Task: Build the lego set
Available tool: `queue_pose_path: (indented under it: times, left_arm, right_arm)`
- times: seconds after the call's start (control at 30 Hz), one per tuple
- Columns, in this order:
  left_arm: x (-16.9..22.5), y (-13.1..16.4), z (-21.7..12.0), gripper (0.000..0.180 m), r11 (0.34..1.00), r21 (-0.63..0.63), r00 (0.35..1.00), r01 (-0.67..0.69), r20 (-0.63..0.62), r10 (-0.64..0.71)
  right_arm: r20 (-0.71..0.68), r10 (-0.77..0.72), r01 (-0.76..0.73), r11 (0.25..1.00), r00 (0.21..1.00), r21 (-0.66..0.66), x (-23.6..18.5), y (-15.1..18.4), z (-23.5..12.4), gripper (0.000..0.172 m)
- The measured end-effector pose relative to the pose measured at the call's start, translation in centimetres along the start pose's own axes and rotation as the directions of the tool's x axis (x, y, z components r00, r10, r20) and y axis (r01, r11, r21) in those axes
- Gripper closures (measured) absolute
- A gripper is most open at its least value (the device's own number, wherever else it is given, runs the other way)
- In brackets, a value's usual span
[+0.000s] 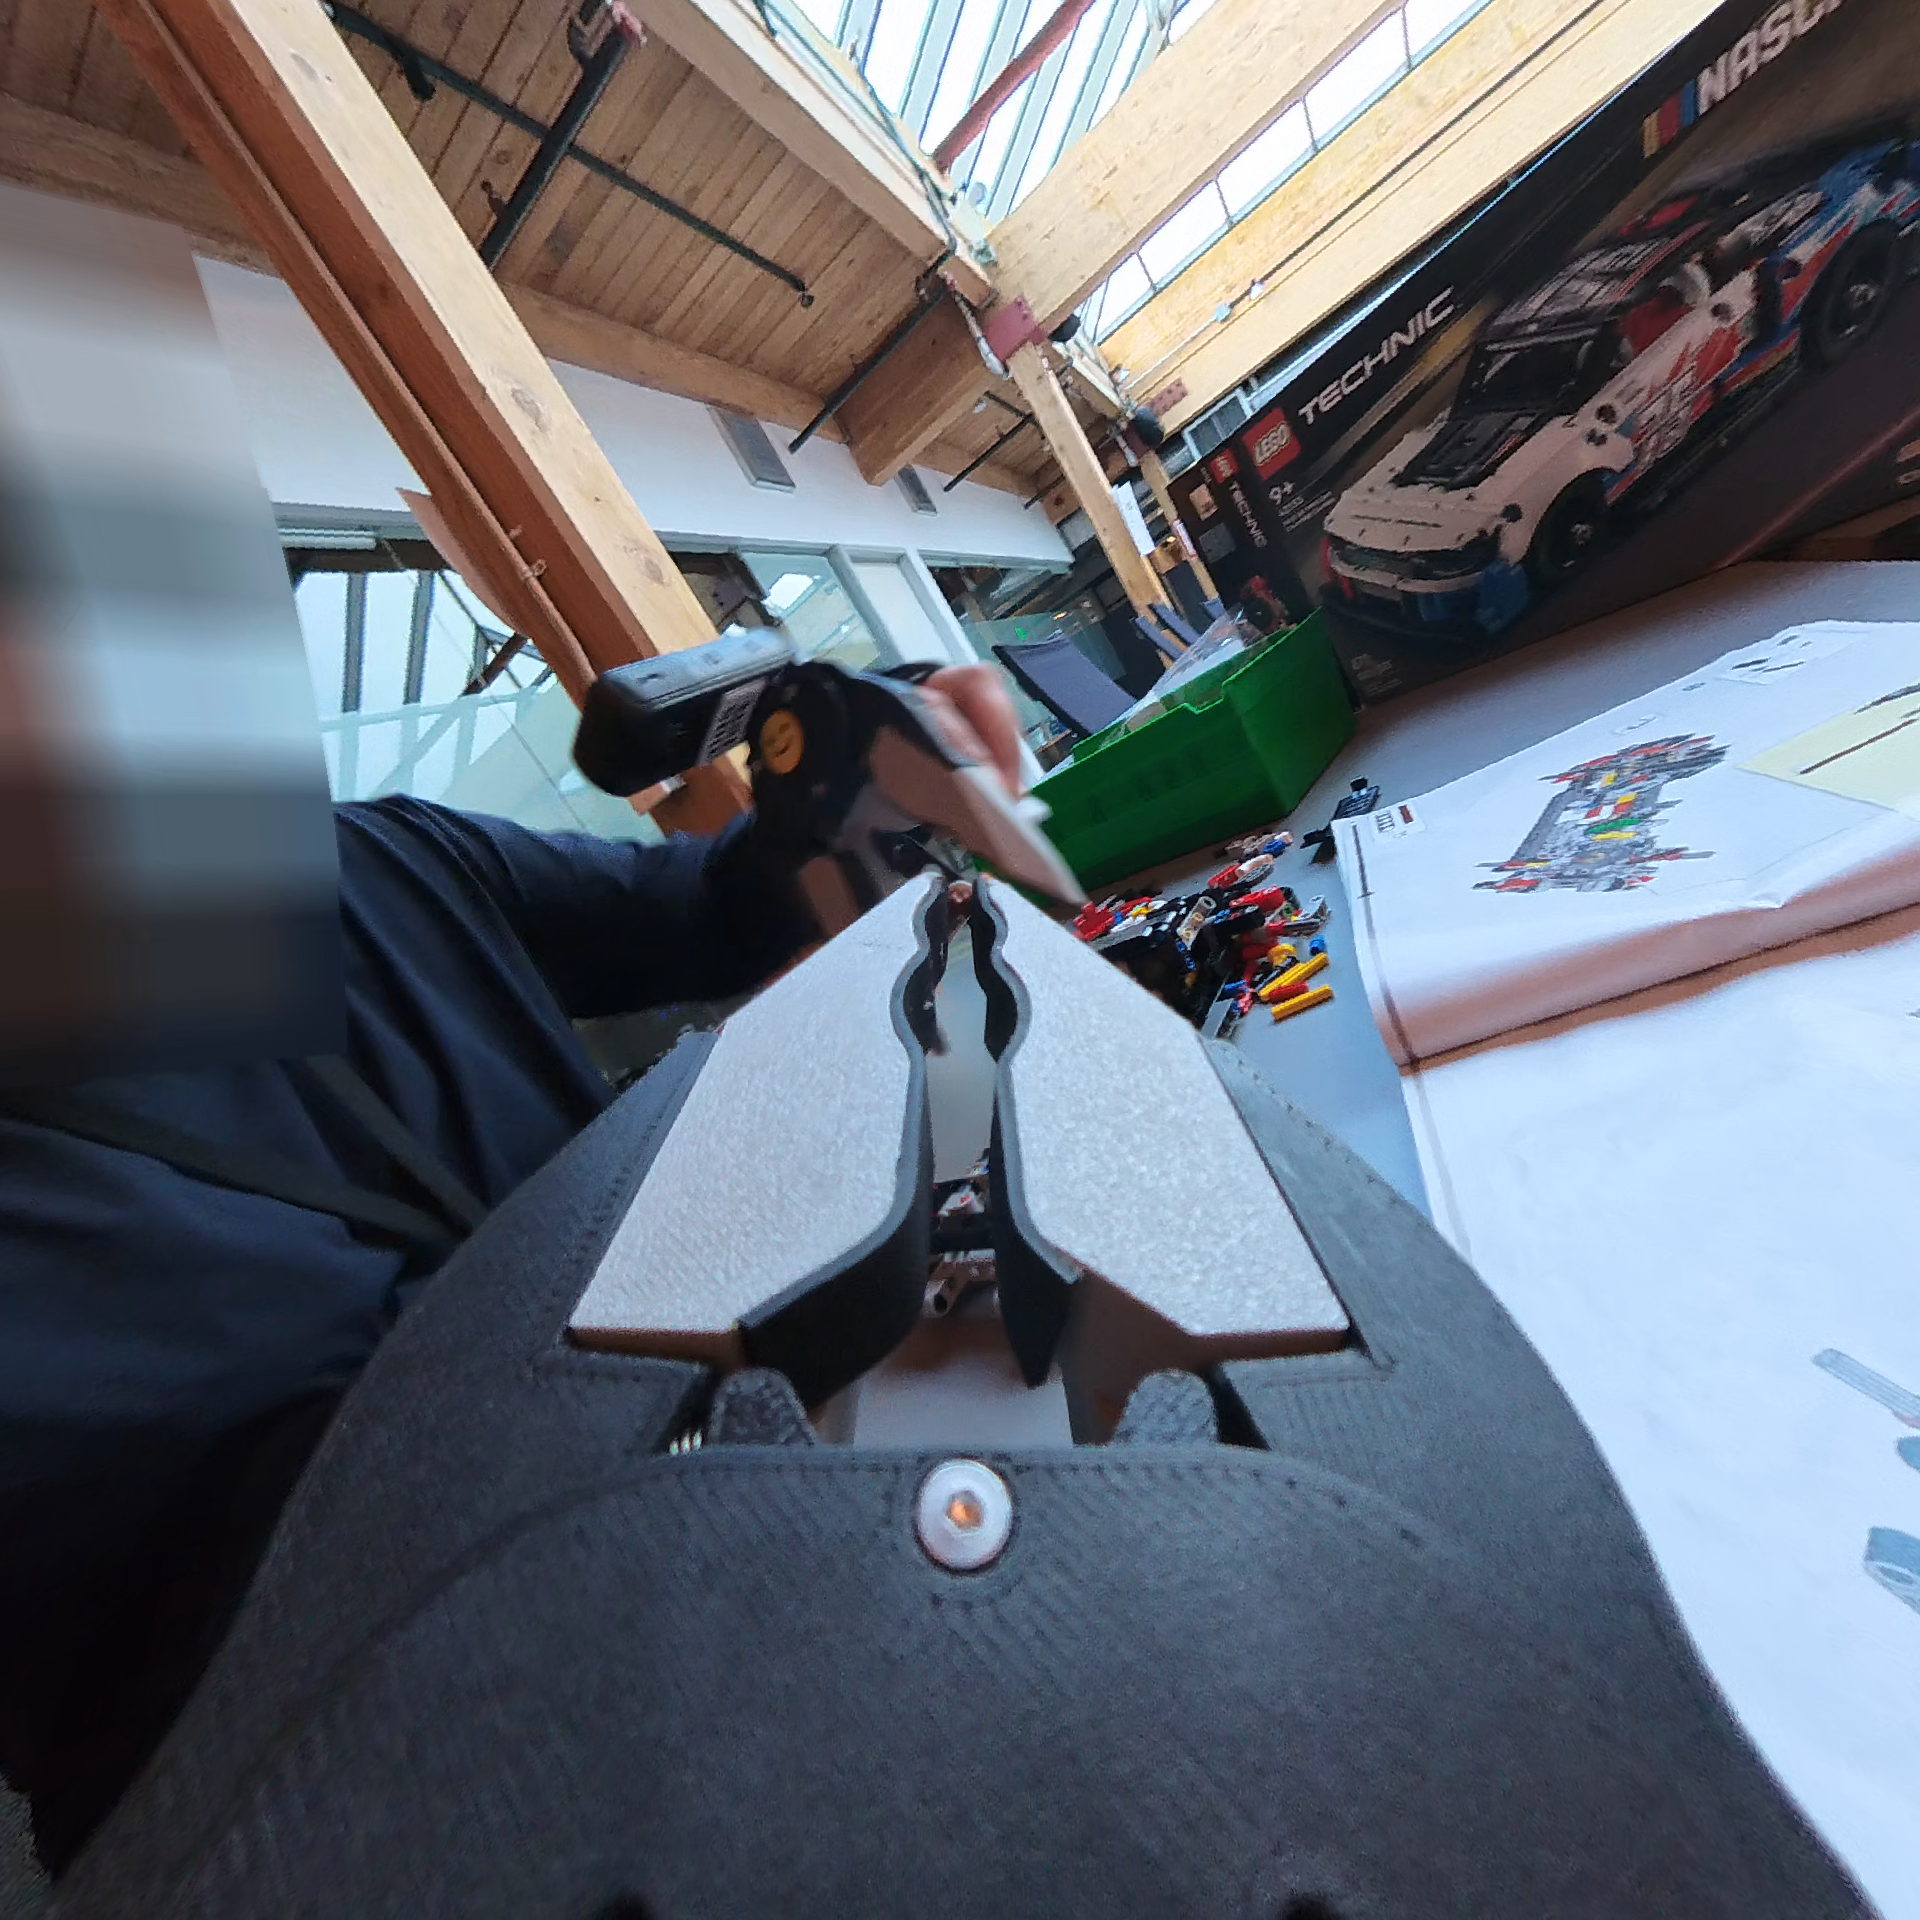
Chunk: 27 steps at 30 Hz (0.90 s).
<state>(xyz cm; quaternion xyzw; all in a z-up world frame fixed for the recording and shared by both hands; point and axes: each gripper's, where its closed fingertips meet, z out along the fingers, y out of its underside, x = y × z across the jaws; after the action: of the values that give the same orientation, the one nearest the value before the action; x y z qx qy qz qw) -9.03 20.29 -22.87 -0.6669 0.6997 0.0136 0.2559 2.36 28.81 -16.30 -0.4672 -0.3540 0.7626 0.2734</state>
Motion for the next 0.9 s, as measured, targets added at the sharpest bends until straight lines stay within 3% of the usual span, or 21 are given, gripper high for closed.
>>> queue_pose_path:
  times: [0.23,0.37,0.43,0.67,0.83,0.9]
  left_arm:
    - [0.3,2.3,4.6,0.087,0.98,-0.179,0.978,-0.084,-0.206,0.047]
    - [1.3,3.3,5.6,0.097,0.966,-0.239,0.951,-0.099,-0.307,0.021]
    - [0.8,3.2,5.8,0.107,0.965,-0.246,0.953,-0.092,-0.304,0.013]
    - [0.9,2.8,5.8,0.108,0.945,-0.305,0.943,-0.115,-0.334,0.008]
    - [1.0,0.1,5.3,0.109,0.954,-0.28,0.933,-0.104,-0.36,-0.004]
    - [0.4,-1.7,4.9,0.14,0.958,-0.27,0.932,-0.101,-0.362,-0.004]
  right_arm:
    - [0.029,-0.008,0.009,0.998,1.0,-0.054,-0.4,0.5,0.1,0.171]
    - [0.042,-0.018,0.021,0.999,0.999,-0.05,-0.4,-0.1,-0.5,0.171]
    - [0.05,-0.013,0.014,0.999,0.999,-0.029,-0.3,-0.6,-1.0,0.171]
    - [0.044,-0.02,0.021,1.0,0.999,-0.01,-0.3,-1.3,-1.9,0.171]
    - [0.046,-0.054,0.056,0.998,0.997,-0.035,-0.9,-1.2,-2.7,0.171]
    - [0.062,-0.076,0.08,0.996,0.995,-0.049,-1.5,-1.2,-3.1,0.171]
